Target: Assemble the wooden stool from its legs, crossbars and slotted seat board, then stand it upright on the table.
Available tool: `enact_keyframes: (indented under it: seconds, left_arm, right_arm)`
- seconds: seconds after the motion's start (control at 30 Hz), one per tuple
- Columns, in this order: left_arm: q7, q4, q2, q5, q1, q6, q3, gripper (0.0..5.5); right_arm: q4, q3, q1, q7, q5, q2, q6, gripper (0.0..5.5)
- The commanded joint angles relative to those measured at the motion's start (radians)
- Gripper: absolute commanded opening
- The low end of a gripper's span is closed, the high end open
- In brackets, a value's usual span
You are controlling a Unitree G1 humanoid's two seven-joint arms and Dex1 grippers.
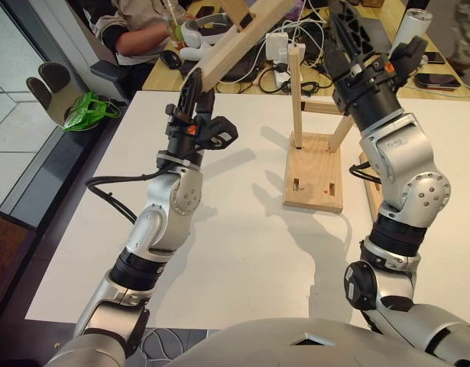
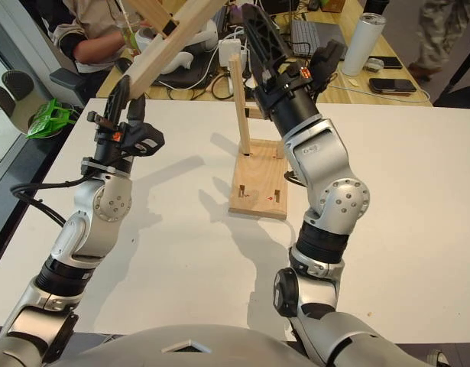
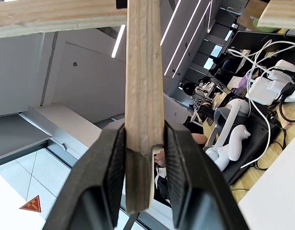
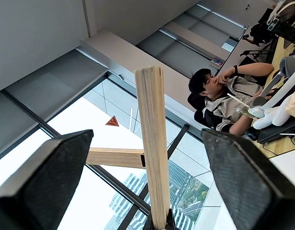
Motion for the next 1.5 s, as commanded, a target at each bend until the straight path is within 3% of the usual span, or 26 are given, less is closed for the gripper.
enact_keyframes:
  seconds: [0.03, 0.2, 0.43, 0.87, 1.07, 1.1, 1.27, 1.5]
  left_arm:
    - [-0.014, -0.013, -0.029, 0.053, -0.018, -0.039, -0.014, 1.03]
    - [-0.03, -0.002, -0.045, 0.084, 0.006, -0.073, -0.01, 1.03]
    - [-0.058, 0.012, -0.051, 0.112, 0.022, -0.108, -0.004, 1.03]
    - [-0.033, 0.025, -0.043, 0.216, 0.018, -0.133, 0.028, 1.03]
    - [-0.019, 0.02, -0.059, 0.167, 0.023, -0.192, 0.053, 1.03]
    - [-0.023, 0.013, -0.059, 0.151, 0.029, -0.205, 0.057, 1.39]
    - [-0.053, -0.003, -0.08, 0.12, 0.035, -0.214, 0.059, 2.19]
    - [-0.268, -0.039, -0.223, -0.328, 0.153, -0.099, 0.172, 2.41]
  right_arm:
    - [0.062, 0.022, -0.073, 0.003, -0.039, 0.011, -0.044, 4.36]
    - [0.167, 0.006, -0.164, 0.02, -0.111, 0.003, -0.114, 4.36]
    - [0.192, -0.002, -0.199, 0.031, -0.147, 0.005, -0.143, 3.15]
    - [0.175, 0.003, -0.166, -0.103, -0.182, 0.059, -0.153, 1.09]
    - [0.227, -0.024, -0.177, -0.217, -0.206, 0.074, -0.177, 1.0]
    - [0.233, -0.025, -0.179, -0.227, -0.21, 0.07, -0.178, 1.0]
    - [0.248, -0.024, -0.178, -0.254, -0.233, 0.06, -0.195, 1.0]
    - [0.133, 0.094, -0.158, -0.13, -0.488, -0.059, -0.205, 0.99]
